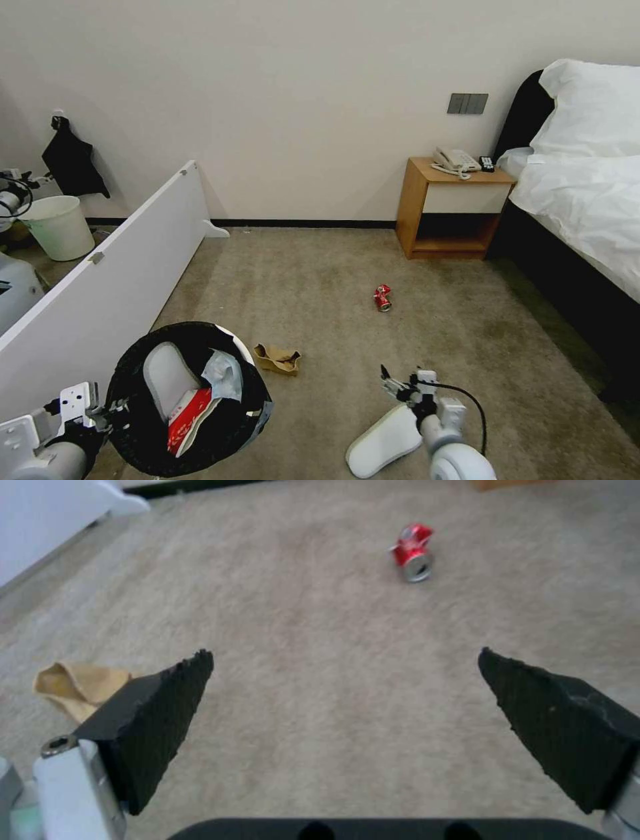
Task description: Pick up the trash bin, then pick up the garbage from the floor and place it into the trash bin.
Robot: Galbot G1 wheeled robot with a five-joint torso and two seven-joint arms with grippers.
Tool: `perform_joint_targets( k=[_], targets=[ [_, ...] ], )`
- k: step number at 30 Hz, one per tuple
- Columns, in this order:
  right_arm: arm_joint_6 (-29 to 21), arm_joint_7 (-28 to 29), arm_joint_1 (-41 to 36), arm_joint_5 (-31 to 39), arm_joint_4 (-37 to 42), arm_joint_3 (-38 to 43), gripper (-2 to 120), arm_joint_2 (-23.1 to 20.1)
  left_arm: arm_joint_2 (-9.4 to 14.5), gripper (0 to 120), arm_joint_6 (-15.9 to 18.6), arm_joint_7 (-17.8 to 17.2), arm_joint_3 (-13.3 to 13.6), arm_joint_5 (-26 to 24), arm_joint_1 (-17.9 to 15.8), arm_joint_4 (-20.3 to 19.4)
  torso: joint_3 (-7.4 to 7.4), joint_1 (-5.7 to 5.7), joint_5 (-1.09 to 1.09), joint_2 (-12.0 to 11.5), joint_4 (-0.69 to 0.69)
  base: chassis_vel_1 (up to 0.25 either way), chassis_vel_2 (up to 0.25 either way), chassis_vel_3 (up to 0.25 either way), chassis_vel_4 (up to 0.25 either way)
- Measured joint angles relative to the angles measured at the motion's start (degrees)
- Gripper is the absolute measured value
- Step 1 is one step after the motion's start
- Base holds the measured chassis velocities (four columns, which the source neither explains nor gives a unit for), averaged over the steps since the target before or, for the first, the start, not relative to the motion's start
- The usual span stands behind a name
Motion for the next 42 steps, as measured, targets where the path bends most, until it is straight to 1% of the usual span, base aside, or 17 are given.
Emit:
perform_joint_targets(
  k=[7,9,12,19,22,25,27,28,30,31,34,35,37,38,40,41,42],
  targets=[
    [-1.56,0.22,2.89,-0.02,-3.89,-2.99,100,1.76,-0.02,0,0.0,0.02,-0.24,0.0,-0.05,-0.14,0.0,0.0,0.0,0.0,0.0,0.0,0.0,0.0,0.0],
    [-3.12,1.47,3.69,-0.43,-5.56,-4.06,100,2.36,0.05,0,0.0,0.02,-0.25,-0.02,-0.23,-0.19,0.0,0.0,0.0,0.0,-0.02,0.0,0.0,0.0,0.0],
    [-4.09,2.89,4.59,-0.63,-7.09,-4.99,100,3.17,0.05,0,0.0,0.02,-0.16,-0.02,-0.37,-0.19,0.0,0.0,0.0,0.0,-0.02,0.0,0.0,0.0,0.0],
    [-4.81,3.78,6.29,-1.1,-10.2,-6.85,100,4.83,-0.05,0,0.0,-0.05,0.14,0.01,-0.49,-0.32,0.0,0.0,0.0,0.0,-0.01,0.0,0.0,0.0,0.0],
    [-5.18,4.56,7.71,-1.4,-12.7,-8.36,100,6.3,0.02,0,0.0,-0.1,0.0,-0.01,-0.55,-0.46,0.0,0.0,0.0,0.0,-0.01,0.0,0.0,0.0,0.0],
    [-5.46,5.02,8.06,-1.37,-13.27,-8.66,100,6.82,0.02,0,0.0,-0.11,-0.04,-0.02,-0.53,-0.48,0.0,0.0,0.0,0.0,0.0,0.0,0.0,0.0,0.0],
    [-7.71,8.07,8.52,-1.37,-14.21,-9.35,100,8.0,0.04,0,0.0,-0.11,-0.13,-0.05,-0.48,-0.49,0.0,0.0,0.0,0.0,0.0,0.0,0.0,0.0,0.0],
    [-7.71,8.07,8.52,-1.37,-14.21,-9.35,100,8.0,0.04,0,0.0,-0.11,-0.13,-0.05,-0.48,-0.49,0.0,0.0,0.0,0.0,0.0,0.0,0.0,0.0,0.0],
    [-9.96,11.3,8.39,-1.4,-14.24,-9.69,100,8.31,0.11,0,0.0,-0.11,-0.25,-0.16,-0.54,-0.5,0.0,0.0,0.0,0.0,0.0,0.0,0.0,0.0,0.0],
    [-9.96,11.3,8.39,-1.4,-14.24,-9.69,100,8.31,0.11,0,0.0,-0.11,-0.25,-0.16,-0.54,-0.5,0.0,0.0,0.0,0.0,0.0,0.0,0.0,0.0,0.0],
    [-12.43,15.12,7.6,-1.21,-13.34,-9.82,100,8.05,0.28,0,0.0,-0.09,-0.29,-0.27,-0.69,-0.42,0.0,0.0,0.0,0.0,-0.02,0.0,0.0,0.0,0.0],
    [-12.43,15.12,7.6,-1.21,-13.34,-9.82,100,8.05,0.28,0,0.0,-0.09,-0.29,-0.27,-0.69,-0.42,0.0,0.0,0.0,0.0,-0.02,0.0,0.0,0.0,0.0],
    [-14.16,18.36,6.8,-0.43,-12.34,-9.58,100,7.62,0.34,0,0.0,-0.08,-0.28,-0.3,-0.78,-0.26,0.0,0.0,0.0,0.0,-0.01,0.0,0.0,0.0,0.0],
    [-14.16,18.36,6.8,-0.43,-12.34,-9.58,100,7.62,0.34,0,0.0,-0.08,-0.28,-0.3,-0.78,-0.26,0.0,0.0,0.0,0.0,-0.01,0.0,0.0,0.0,0.0],
    [-16.15,21.65,6.25,0.71,-11.14,-9.42,100,7.23,0.45,0,0.0,-0.06,-0.28,-0.45,-0.85,-0.15,0.0,0.0,0.0,0.0,-0.02,0.0,0.0,0.0,0.0],
    [-16.15,21.65,6.25,0.71,-11.14,-9.42,100,7.23,0.45,0,0.0,-0.06,-0.28,-0.45,-0.85,-0.15,0.0,0.0,0.0,0.0,-0.02,0.0,0.0,0.0,0.0],
    [-17.15,23.31,6.02,1.4,-10.29,-9.41,100,6.97,0.52,0,0.0,-0.04,-0.29,-0.53,-0.88,-0.11,0.0,0.0,0.0,0.0,-0.01,0.0,0.0,0.0,0.0]
  ],
)
